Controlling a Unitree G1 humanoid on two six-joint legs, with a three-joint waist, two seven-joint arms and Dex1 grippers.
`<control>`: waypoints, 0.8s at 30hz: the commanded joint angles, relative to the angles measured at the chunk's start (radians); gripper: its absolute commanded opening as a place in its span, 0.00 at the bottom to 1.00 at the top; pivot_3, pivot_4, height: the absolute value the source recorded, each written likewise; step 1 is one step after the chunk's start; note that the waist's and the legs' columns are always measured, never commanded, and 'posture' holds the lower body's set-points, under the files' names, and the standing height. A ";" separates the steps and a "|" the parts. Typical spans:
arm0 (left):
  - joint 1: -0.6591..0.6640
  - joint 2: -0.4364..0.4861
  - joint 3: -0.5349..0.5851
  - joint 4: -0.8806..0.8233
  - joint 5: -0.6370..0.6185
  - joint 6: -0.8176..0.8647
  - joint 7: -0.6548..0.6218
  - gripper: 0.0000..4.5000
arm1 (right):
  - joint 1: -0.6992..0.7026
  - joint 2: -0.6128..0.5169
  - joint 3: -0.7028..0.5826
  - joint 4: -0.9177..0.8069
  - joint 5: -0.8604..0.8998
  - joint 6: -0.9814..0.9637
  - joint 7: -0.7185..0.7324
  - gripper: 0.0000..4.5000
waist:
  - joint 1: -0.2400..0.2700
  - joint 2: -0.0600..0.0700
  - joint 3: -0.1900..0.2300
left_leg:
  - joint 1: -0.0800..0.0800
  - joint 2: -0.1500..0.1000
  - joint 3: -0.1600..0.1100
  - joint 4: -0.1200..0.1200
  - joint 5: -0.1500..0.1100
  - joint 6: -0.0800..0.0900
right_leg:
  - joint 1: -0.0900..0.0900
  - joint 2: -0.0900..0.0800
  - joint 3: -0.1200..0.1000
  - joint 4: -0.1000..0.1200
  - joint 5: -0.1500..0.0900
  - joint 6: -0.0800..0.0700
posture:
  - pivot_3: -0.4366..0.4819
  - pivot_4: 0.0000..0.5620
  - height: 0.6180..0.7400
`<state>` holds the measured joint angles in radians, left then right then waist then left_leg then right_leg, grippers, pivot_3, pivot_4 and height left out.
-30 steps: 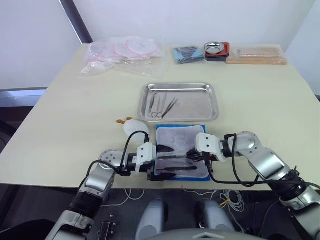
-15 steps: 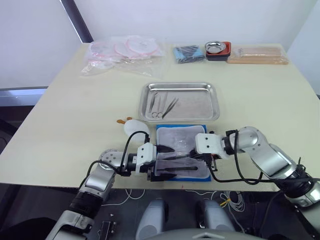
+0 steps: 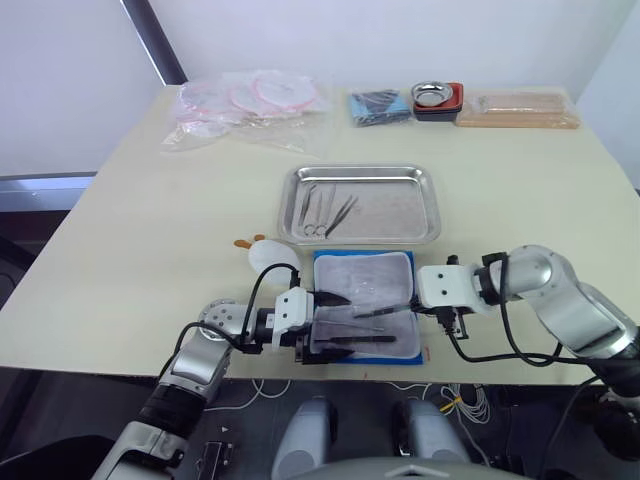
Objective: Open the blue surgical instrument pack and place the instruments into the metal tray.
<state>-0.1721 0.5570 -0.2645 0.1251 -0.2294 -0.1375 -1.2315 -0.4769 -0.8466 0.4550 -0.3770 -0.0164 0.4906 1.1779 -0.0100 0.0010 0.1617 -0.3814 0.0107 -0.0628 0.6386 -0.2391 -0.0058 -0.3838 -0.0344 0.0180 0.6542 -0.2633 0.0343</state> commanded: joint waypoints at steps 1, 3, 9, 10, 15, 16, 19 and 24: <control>0.061 0.015 -0.069 0.096 0.099 0.053 0.022 1.00 | 0.025 -0.056 -0.089 -0.041 0.039 -0.024 0.024 0.01 | 0.001 0.000 0.000 | 0.000 0.000 0.000 0.000 0.000 0.000 | 0.000 0.000 0.000 -0.001 0.000 0.000 | 0.48 0.27 1.00; 0.062 0.017 -0.067 0.096 0.098 0.052 0.022 1.00 | 0.042 -0.083 -0.121 -0.043 0.057 -0.034 0.034 0.01 | 0.001 0.000 0.000 | 0.000 0.000 0.000 -0.001 0.000 0.000 | 0.000 0.000 0.000 -0.001 0.000 0.000 | 0.48 0.27 1.00; 0.059 0.018 -0.066 0.101 0.098 0.051 0.022 1.00 | 0.055 -0.103 -0.214 -0.007 0.126 -0.047 0.042 0.01 | 0.000 0.002 -0.001 | 0.000 0.000 0.000 -0.001 0.000 0.000 | 0.000 0.000 0.000 -0.001 0.000 0.000 | 0.48 0.27 1.00; 0.058 0.018 -0.066 0.105 0.098 0.048 0.021 1.00 | 0.056 -0.101 -0.228 0.004 0.145 -0.045 0.046 0.01 | 0.000 0.002 -0.001 | 0.000 0.000 0.000 -0.001 0.000 0.000 | 0.000 0.000 0.000 -0.002 0.000 0.000 | 0.48 0.27 1.00; 0.058 0.017 -0.068 0.113 0.099 0.038 0.019 1.00 | 0.027 -0.040 -0.280 0.041 0.223 0.034 0.003 0.01 | 0.000 0.002 -0.001 | 0.000 0.000 0.001 -0.002 0.000 0.000 | 0.000 0.000 0.000 -0.002 0.000 0.000 | 0.48 0.27 1.00; 0.059 0.017 -0.067 0.111 0.098 0.039 0.019 1.00 | 0.009 -0.001 -0.290 0.064 0.221 0.040 -0.042 0.01 | -0.002 0.001 -0.001 | 0.000 0.000 0.001 -0.002 0.000 0.000 | 0.000 0.000 0.000 -0.002 0.000 0.000 | 0.48 0.27 1.00; 0.065 0.018 -0.064 0.104 0.094 0.038 0.020 1.00 | -0.046 0.114 -0.305 0.111 0.232 0.112 -0.159 0.01 | -0.001 0.003 -0.001 | 0.000 0.000 0.001 -0.002 0.000 0.000 | 0.000 0.000 0.001 -0.002 0.000 0.000 | 0.48 0.27 1.00; 0.060 0.011 -0.062 0.117 0.101 0.024 0.033 1.00 | -0.124 0.264 -0.299 0.165 0.221 0.236 -0.315 0.01 | -0.001 0.003 -0.002 | 0.000 0.000 0.001 -0.003 0.000 0.000 | 0.000 0.001 0.001 -0.002 0.000 0.000 | 0.48 0.27 1.00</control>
<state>-0.1632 0.5547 -0.2662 0.1243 -0.2308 -0.1526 -1.2254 -0.5621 -0.6272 0.1814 -0.2140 0.2038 0.6766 0.9402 -0.0107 0.0040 0.1599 -0.3819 0.0106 -0.0619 0.6359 -0.2391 -0.0057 -0.3838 -0.0337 0.0191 0.6521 -0.2632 0.0344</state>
